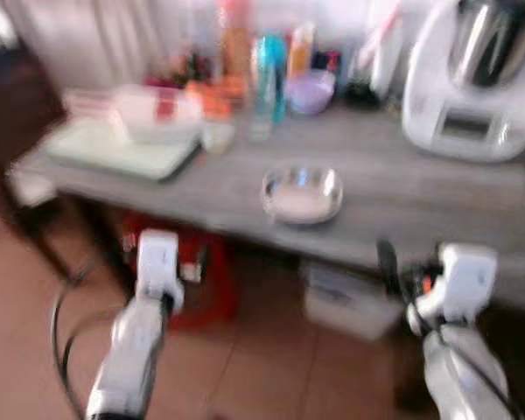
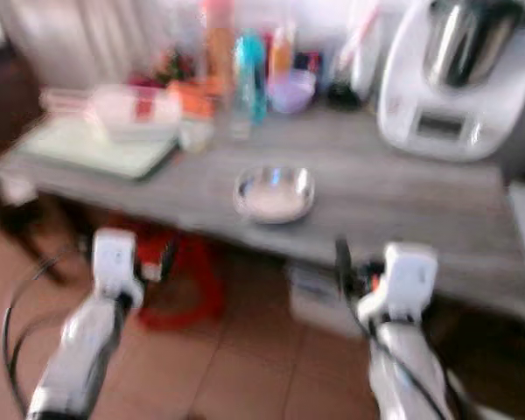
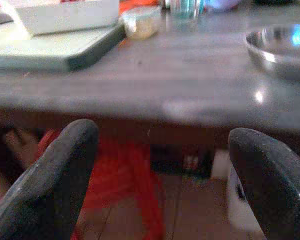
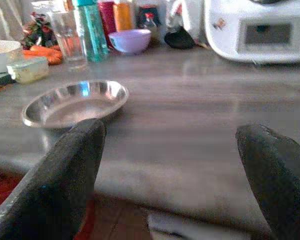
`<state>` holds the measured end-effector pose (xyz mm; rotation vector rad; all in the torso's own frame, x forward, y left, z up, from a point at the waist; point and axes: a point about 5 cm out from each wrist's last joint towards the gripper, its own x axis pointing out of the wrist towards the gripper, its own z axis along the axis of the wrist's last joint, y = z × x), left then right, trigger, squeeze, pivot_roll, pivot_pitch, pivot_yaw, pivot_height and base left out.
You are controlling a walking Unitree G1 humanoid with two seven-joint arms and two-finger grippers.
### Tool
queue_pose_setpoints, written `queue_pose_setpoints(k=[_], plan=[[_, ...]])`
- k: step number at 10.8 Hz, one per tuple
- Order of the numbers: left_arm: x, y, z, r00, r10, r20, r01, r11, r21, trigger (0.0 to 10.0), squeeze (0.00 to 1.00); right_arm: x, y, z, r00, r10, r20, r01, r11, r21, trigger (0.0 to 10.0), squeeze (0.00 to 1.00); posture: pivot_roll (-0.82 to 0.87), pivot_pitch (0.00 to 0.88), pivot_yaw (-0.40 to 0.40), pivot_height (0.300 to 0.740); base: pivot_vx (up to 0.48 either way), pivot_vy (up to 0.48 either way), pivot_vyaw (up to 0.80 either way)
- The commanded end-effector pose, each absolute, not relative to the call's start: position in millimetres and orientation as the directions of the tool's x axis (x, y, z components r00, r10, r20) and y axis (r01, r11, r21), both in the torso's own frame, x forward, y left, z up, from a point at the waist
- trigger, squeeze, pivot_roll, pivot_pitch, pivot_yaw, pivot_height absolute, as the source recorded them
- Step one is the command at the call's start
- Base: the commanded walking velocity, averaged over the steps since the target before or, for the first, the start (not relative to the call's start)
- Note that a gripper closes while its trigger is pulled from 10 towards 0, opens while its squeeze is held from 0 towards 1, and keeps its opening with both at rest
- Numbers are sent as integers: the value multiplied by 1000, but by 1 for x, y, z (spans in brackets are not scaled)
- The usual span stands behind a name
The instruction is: Setting the table
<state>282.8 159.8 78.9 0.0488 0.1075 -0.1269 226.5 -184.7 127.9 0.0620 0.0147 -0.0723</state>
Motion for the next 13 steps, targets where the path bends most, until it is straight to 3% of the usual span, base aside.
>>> queue_pose_setpoints(k=[1, 5, 8, 13], plan=[[284, 165, 86, 989, -113, -94, 120, 990, 70, 10000, 0, 227, -185, 129, 997, -73, -9, 74, 995, 62, 10000, 0, -18, 0, 33, 740, -319, 0, 0], [262, 178, 76, 987, -86, -139, 99, 991, 92, 10000, 0, 221, -189, 125, 996, -87, -20, 88, 995, 56, 10000, 0, -3, 0, 33, 740, -322, 0, 0], [271, 170, 83, 987, -111, -115, 121, 988, 91, 10000, 0, 229, -185, 129, 997, -77, 0, 76, 995, 63, 10000, 0, -8, 0, 34, 740, -322, 0, -731], [275, 151, 93, 967, -252, -47, 254, 966, 48, 10000, 0, 229, -185, 130, 996, -86, 14, 85, 994, 65, 10000, 0, -15, 0, 41, 740, 0, 0, -189]])
